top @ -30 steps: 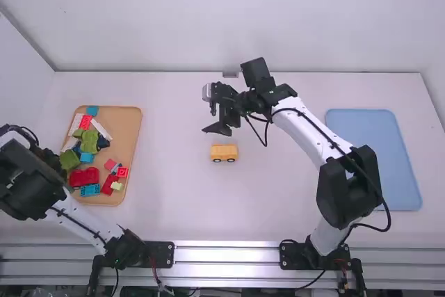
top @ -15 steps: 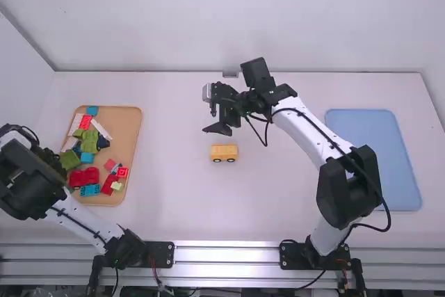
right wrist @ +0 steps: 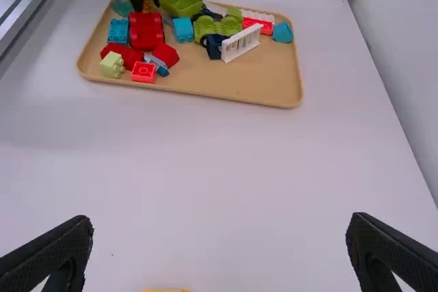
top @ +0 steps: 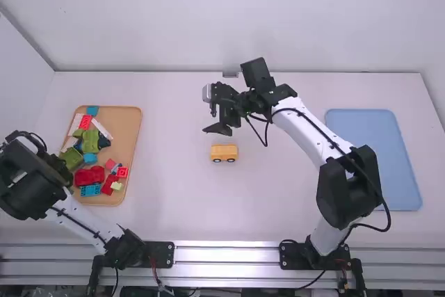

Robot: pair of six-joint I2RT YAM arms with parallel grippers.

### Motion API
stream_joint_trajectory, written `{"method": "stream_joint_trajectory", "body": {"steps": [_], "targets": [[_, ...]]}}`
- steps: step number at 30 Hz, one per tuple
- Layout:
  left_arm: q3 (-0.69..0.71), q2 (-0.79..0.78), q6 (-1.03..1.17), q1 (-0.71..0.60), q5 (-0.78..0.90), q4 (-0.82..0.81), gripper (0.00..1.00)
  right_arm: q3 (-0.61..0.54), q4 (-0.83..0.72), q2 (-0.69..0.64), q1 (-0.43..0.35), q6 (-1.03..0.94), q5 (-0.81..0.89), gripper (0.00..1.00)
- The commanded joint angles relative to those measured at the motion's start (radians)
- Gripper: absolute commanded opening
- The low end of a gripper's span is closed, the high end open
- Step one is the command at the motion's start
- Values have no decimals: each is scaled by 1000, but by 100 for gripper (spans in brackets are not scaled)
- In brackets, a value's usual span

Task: Assemble lego blocks to make yellow taxi

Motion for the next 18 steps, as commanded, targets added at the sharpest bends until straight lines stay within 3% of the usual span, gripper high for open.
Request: {"method": "stream_joint_trajectory", "body": {"steps": [1, 4, 5, 6, 12, 16, 18], "targets": [[-19, 2, -19, -8, -12, -5, 45, -7, 2, -23, 3, 3, -8, 98], [-28, 2, -31, -7, -16, -4, 43, -7, 2, -23, 3, 1, -7, 99], [-32, 2, -48, -8, -26, -10, 31, -7, 1, -23, 3, 1, -6, 99], [-33, 2, -57, -8, -33, -14, 30, -7, 2, -23, 3, 0, -5, 99], [-35, 2, -92, -2, -37, -27, 40, -7, 2, -23, 3, 1, -6, 99], [-35, 2, -88, -2, -42, -27, 65, -7, 1, -23, 3, 1, -6, 98], [-35, 2, -74, 0, -42, -27, 66, -7, 1, -23, 3, 0, -6, 99]]}}
